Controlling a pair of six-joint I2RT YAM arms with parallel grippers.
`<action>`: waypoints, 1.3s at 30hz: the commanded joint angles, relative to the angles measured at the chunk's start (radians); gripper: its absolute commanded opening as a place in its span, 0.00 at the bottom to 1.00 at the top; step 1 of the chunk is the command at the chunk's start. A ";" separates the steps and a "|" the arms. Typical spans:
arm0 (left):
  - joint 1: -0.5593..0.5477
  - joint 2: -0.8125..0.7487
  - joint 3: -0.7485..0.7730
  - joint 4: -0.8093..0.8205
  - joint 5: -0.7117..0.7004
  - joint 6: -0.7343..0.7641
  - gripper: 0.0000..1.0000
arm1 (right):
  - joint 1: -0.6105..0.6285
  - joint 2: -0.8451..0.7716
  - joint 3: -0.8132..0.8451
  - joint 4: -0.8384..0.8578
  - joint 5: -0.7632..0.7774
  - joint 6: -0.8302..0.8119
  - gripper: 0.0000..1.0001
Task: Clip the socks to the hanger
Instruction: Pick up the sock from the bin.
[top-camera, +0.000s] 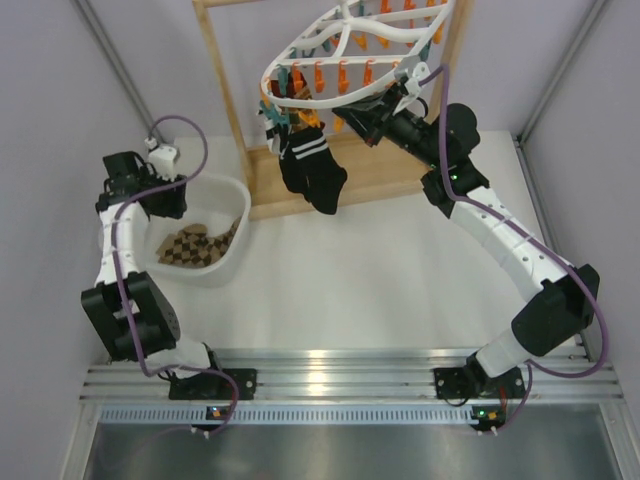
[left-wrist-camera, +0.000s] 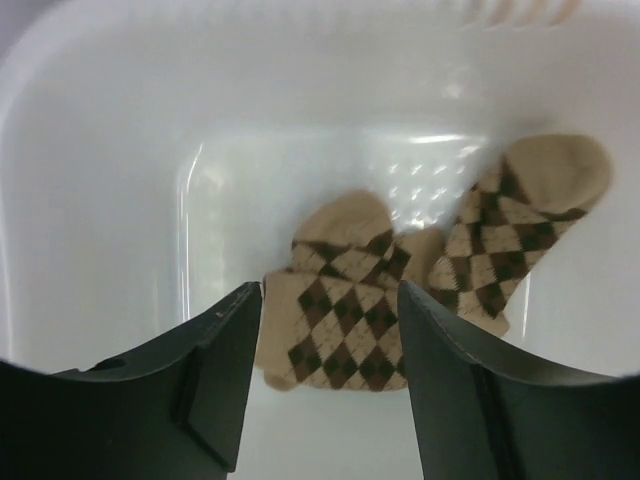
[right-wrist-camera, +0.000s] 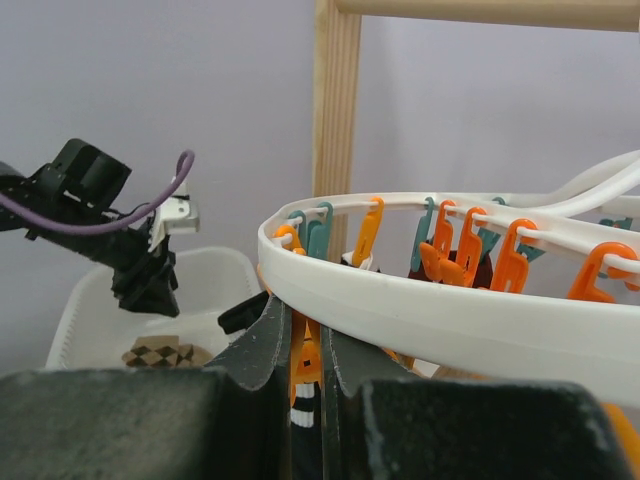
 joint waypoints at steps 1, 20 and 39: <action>0.126 0.108 0.085 -0.219 -0.049 -0.134 0.63 | -0.016 0.007 0.013 0.005 -0.002 -0.021 0.00; 0.142 0.278 0.104 -0.218 -0.205 -0.056 0.73 | -0.039 0.044 0.001 0.040 -0.014 0.004 0.00; 0.130 0.361 0.161 -0.156 -0.061 -0.118 0.25 | -0.053 0.044 0.024 0.017 -0.026 -0.018 0.00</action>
